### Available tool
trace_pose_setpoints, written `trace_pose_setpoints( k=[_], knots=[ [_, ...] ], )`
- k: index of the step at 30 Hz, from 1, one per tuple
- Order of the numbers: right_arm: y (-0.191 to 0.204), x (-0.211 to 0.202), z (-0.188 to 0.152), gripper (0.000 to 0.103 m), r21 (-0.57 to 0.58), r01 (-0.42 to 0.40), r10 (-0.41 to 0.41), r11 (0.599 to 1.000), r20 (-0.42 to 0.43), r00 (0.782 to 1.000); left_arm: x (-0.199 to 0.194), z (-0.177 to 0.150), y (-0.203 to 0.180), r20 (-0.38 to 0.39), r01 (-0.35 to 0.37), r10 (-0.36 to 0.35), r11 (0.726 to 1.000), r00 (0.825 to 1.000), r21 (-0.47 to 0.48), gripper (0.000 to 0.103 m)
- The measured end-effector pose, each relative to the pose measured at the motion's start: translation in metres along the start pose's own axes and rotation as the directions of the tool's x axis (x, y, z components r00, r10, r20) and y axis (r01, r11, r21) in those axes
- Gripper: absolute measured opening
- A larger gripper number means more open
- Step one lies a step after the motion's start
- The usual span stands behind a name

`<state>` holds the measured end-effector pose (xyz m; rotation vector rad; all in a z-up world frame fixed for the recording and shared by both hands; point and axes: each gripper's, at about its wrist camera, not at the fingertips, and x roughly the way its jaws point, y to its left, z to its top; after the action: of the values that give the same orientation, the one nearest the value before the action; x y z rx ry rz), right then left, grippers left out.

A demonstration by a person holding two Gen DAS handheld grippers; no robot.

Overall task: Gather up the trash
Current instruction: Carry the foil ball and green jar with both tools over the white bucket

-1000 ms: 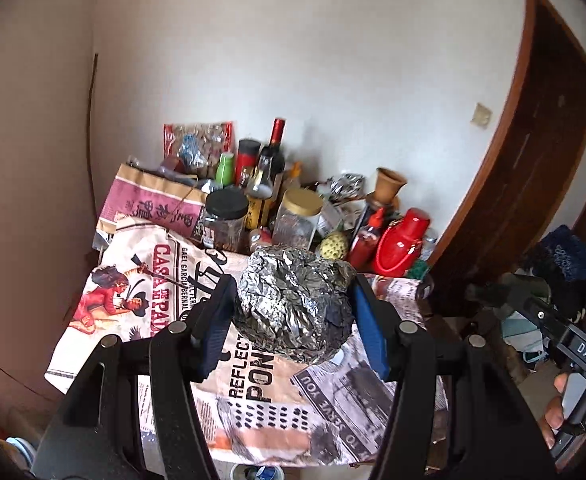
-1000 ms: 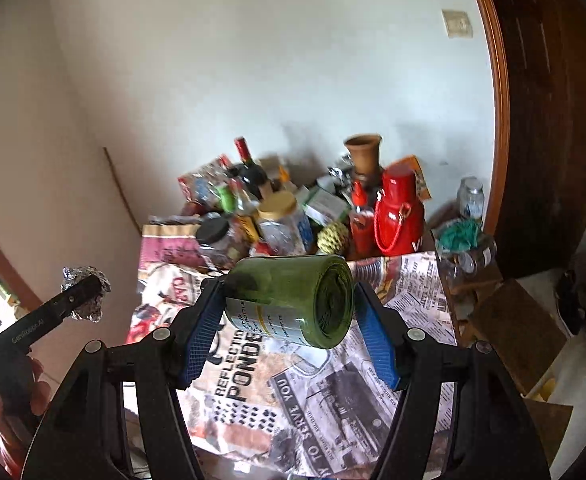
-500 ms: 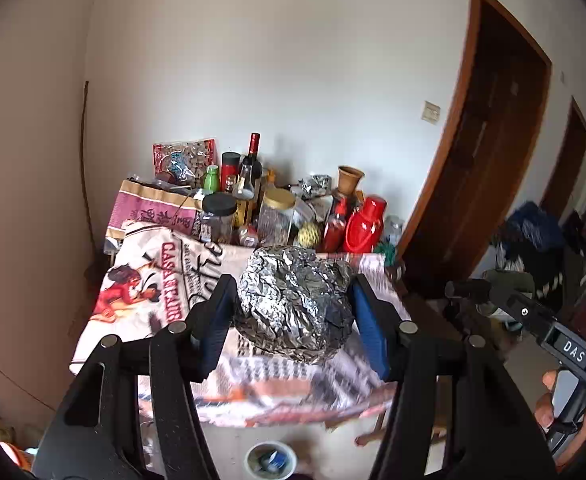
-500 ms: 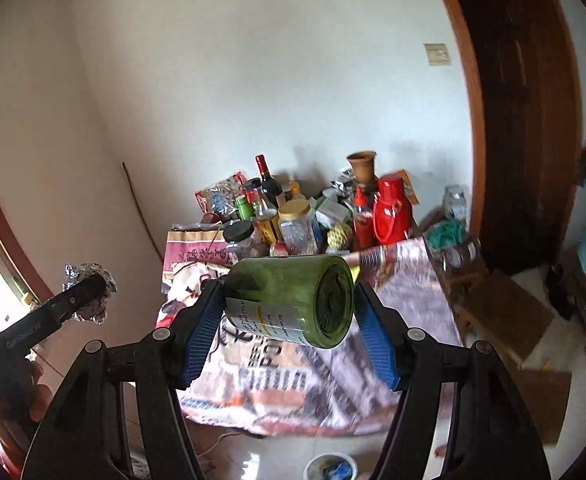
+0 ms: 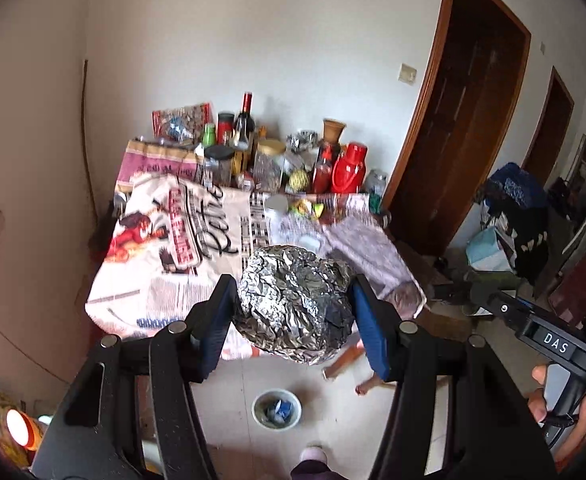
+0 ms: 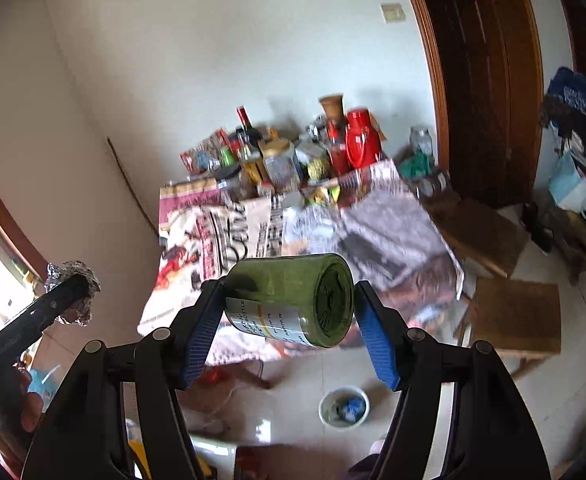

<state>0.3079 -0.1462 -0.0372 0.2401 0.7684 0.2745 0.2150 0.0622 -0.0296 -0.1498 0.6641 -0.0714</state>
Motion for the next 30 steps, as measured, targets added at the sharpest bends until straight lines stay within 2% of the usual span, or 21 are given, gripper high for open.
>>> trace_pose_setpoints(
  k=[6,11,17,21,27,30],
  knots=[
    [-0.008,0.019,-0.024,0.063,-0.027,0.011,-0.013,1.000,-0.084,0.996,0.032,-0.032,-0.002,-0.099,-0.013,0.011,1.000,0.995,-0.020,0.057],
    [-0.028,0.063,-0.048,0.063,-0.034,0.002,-0.008,0.999,-0.197,0.980,0.076,-0.065,-0.002,-0.194,-0.046,0.036,0.998,0.980,-0.047,0.057],
    [-0.054,0.115,-0.084,0.063,-0.067,0.007,-0.026,0.998,-0.294,0.956,0.143,-0.115,0.008,-0.300,-0.105,0.077,0.991,0.951,-0.078,0.057],
    [-0.074,0.151,-0.114,0.063,-0.084,0.035,-0.061,0.996,-0.342,0.938,0.175,-0.154,0.017,-0.341,-0.134,0.089,0.985,0.936,-0.109,0.057],
    [-0.109,0.215,-0.174,0.063,-0.062,0.058,-0.079,0.996,-0.441,0.894,0.232,-0.215,0.034,-0.426,-0.162,0.092,0.978,0.900,-0.129,0.057],
    [-0.118,0.242,-0.196,0.063,-0.067,0.059,-0.083,0.996,-0.469,0.879,0.259,-0.244,0.043,-0.458,-0.173,0.091,0.975,0.884,-0.141,0.057]
  ],
)
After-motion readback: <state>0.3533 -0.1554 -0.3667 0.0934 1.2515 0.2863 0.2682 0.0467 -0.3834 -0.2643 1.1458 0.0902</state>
